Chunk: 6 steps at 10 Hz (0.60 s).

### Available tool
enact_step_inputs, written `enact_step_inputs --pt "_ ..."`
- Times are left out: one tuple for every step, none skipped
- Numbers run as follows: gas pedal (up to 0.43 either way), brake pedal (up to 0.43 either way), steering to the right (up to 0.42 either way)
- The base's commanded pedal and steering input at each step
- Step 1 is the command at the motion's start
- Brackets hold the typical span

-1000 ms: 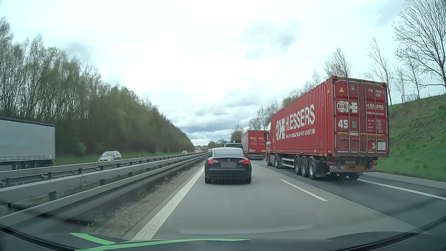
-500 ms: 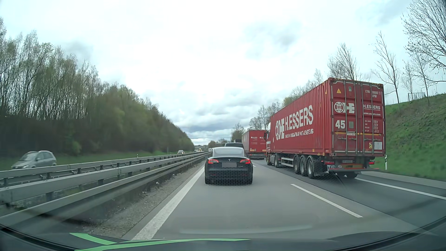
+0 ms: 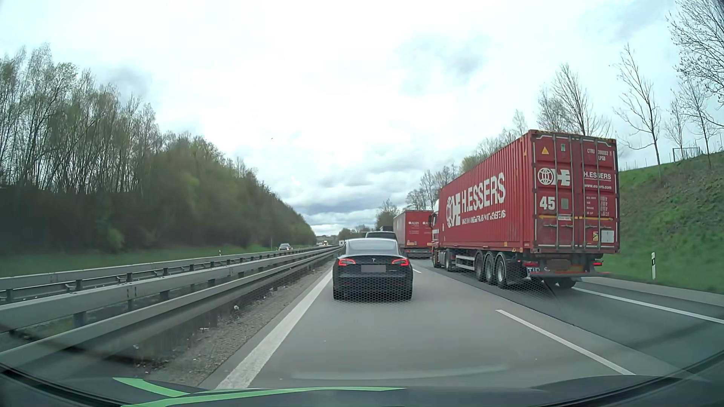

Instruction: Follow the waypoints while adhering to traffic rules and regulations

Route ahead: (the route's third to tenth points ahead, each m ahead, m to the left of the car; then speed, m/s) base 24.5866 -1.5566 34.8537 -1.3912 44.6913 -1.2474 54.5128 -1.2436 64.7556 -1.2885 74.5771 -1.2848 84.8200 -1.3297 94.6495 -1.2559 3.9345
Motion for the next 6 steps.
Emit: enact_step_inputs --pt "0.000 0.000 -0.003" --pt "0.000 0.000 -0.003" --pt "0.000 0.000 -0.003" --pt "0.000 0.000 -0.001" --pt "0.000 0.000 -0.001" --pt "0.000 0.000 -0.001"
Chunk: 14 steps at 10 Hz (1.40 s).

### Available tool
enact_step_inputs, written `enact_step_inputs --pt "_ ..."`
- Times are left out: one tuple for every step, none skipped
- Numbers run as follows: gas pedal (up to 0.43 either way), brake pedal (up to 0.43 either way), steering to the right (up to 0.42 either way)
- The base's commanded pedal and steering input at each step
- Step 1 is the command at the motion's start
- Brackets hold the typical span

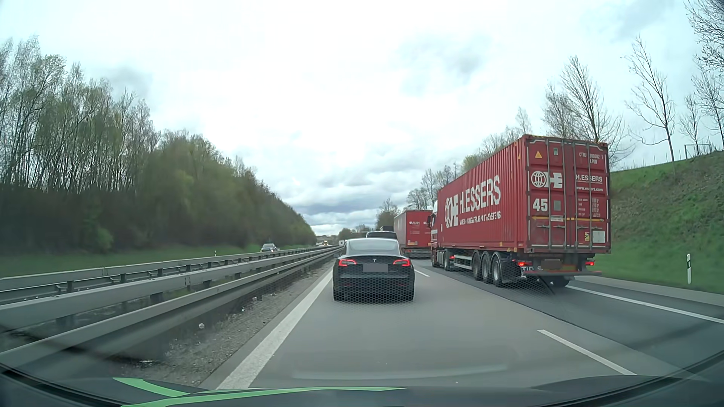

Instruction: Follow the waypoints while adhering to traffic rules and regulations

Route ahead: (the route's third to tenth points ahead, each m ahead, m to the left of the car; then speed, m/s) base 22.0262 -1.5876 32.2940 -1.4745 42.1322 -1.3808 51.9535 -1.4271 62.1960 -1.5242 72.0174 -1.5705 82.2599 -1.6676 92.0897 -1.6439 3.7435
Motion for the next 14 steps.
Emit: enact_step_inputs --pt "0.000 0.000 -0.001" --pt "0.000 0.000 -0.001" --pt "0.000 0.000 -0.001" --pt "0.000 0.000 -0.001" --pt "0.000 0.000 -0.002" --pt "0.008 0.000 -0.001" --pt "0.020 0.000 -0.002" --pt "0.020 0.000 -0.002" --pt "0.028 0.000 -0.002" --pt "0.028 0.000 -0.003" --pt "0.028 0.000 -0.003" --pt "0.028 0.000 -0.003" --pt "0.028 0.000 -0.003" --pt "0.028 0.000 -0.004"
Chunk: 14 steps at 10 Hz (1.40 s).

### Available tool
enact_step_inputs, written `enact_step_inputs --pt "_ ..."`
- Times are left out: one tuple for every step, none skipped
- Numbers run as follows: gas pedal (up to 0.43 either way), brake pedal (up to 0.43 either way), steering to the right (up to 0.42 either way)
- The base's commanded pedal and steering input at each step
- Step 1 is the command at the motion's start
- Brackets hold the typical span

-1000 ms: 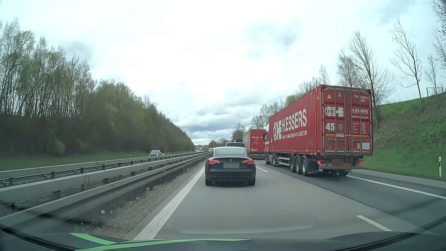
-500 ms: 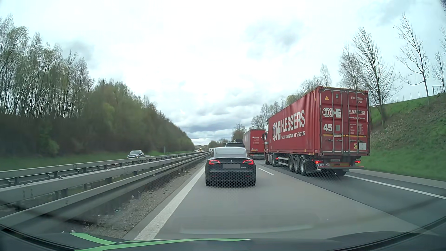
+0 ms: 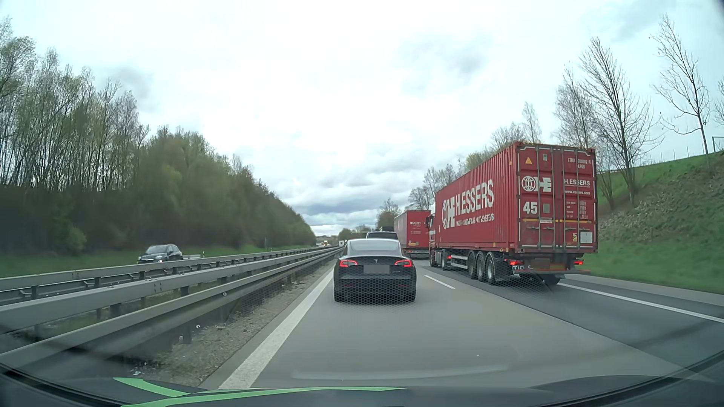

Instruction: Follow the waypoints while adhering to traffic rules and regulations

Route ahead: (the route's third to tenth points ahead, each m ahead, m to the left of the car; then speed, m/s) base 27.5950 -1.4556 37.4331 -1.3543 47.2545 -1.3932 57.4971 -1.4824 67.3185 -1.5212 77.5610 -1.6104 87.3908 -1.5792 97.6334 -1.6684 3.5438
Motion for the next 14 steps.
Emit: enact_step_inputs --pt "0.028 0.000 -0.004" --pt "0.039 0.000 -0.004" --pt "0.039 0.000 -0.004" --pt "0.039 0.000 -0.004" --pt "0.039 0.000 -0.005" --pt "0.039 0.000 -0.005" --pt "0.039 0.000 -0.005" --pt "0.039 0.000 -0.004" --pt "0.039 0.000 -0.003" --pt "0.039 0.000 -0.003" --pt "0.039 0.000 -0.002" --pt "0.039 0.000 -0.002" --pt "0.039 0.000 -0.001" --pt "0.039 0.000 -0.001"
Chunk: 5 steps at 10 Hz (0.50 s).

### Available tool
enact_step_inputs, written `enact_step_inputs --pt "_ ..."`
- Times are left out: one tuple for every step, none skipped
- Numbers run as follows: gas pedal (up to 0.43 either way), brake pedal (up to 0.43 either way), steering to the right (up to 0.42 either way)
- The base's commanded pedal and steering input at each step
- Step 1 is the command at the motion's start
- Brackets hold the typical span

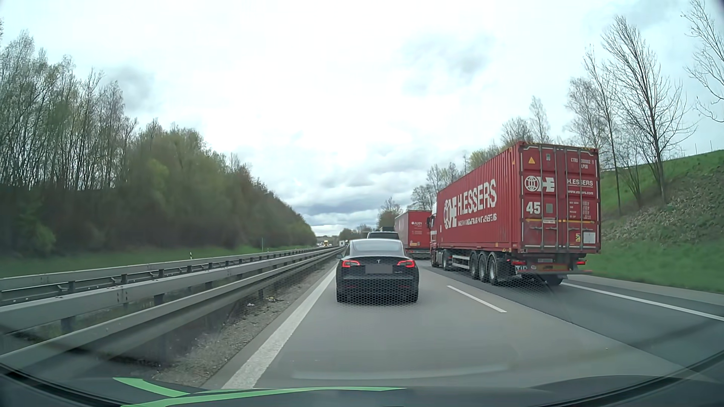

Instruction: Follow the waypoints while adhering to traffic rules and regulations

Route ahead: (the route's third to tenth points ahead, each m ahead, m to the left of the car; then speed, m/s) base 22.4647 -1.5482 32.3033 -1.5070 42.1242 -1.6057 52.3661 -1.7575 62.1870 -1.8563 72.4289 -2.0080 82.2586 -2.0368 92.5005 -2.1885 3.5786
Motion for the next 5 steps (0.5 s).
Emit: enact_step_inputs --pt "0.039 0.000 -0.002" --pt "0.039 0.000 -0.002" --pt "0.039 0.000 -0.002" --pt "0.039 0.000 -0.002" --pt "0.039 0.000 -0.002"
